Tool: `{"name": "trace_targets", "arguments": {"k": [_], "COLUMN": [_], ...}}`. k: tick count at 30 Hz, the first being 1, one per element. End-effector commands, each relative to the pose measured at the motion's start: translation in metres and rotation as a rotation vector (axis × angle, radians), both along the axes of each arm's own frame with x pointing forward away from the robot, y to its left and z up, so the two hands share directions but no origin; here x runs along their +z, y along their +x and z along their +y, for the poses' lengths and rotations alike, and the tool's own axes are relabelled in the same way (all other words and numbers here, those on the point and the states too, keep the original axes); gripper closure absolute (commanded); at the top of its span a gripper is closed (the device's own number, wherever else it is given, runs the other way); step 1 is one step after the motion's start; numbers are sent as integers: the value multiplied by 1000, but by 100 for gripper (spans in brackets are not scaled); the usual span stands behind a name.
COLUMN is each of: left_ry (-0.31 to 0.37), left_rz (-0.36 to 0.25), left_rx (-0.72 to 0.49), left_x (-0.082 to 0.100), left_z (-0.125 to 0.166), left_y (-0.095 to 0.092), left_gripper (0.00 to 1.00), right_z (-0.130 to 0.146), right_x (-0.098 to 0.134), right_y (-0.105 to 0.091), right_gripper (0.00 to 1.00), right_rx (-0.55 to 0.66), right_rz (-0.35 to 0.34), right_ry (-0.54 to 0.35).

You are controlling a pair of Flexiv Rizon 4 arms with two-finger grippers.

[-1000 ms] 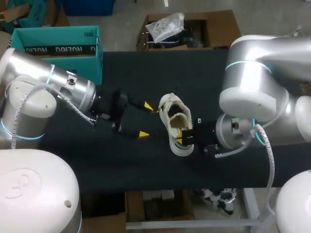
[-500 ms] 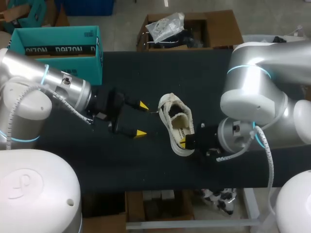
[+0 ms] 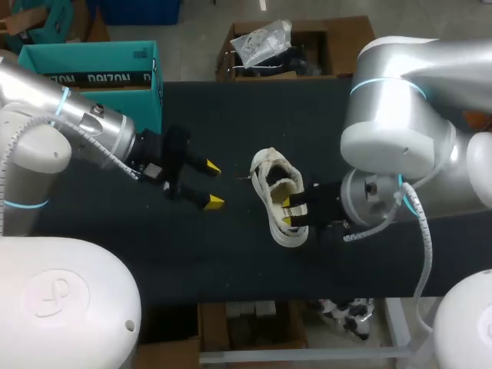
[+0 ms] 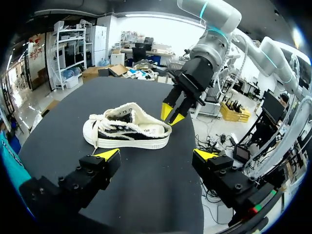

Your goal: Open the shoe tongue, take the insole out of the shoe, put the insole back into the shoe, and pack the shoe into the shoebox

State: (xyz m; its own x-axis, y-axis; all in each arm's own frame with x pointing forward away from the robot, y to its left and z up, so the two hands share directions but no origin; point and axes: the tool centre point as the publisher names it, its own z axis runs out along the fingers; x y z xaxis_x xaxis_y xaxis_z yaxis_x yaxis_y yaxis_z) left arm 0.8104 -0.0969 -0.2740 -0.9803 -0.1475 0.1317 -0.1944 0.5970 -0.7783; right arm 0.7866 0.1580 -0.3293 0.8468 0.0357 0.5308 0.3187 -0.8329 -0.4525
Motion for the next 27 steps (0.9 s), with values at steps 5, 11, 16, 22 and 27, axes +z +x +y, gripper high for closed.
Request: {"name": "trace_targets", "arguments": {"k": [5,11,16,22,27], "left_ry": [155,210,296,296,296], "left_rz": [74,223,380,380,380], "left_rx": [103,324,762,762,762], "left_x": [1,4,8,8,8], "left_z": [-4,-13,-9,-9,-9], "left_y": [2,0,15,15,15], "left_gripper": [0,0,0,0,0], "right_z": [3,4,1,-1,-10], "right_x": [-21,-39,-53,-66,-79], "right_y": [26,27,26,24,25], "right_gripper": [100,100,100,100,100], "right_rx": [123,134,142,142,128], "right_rz": [153,182,210,241,266], "right_ry": [-28,-23,-9,-16,-1]}}
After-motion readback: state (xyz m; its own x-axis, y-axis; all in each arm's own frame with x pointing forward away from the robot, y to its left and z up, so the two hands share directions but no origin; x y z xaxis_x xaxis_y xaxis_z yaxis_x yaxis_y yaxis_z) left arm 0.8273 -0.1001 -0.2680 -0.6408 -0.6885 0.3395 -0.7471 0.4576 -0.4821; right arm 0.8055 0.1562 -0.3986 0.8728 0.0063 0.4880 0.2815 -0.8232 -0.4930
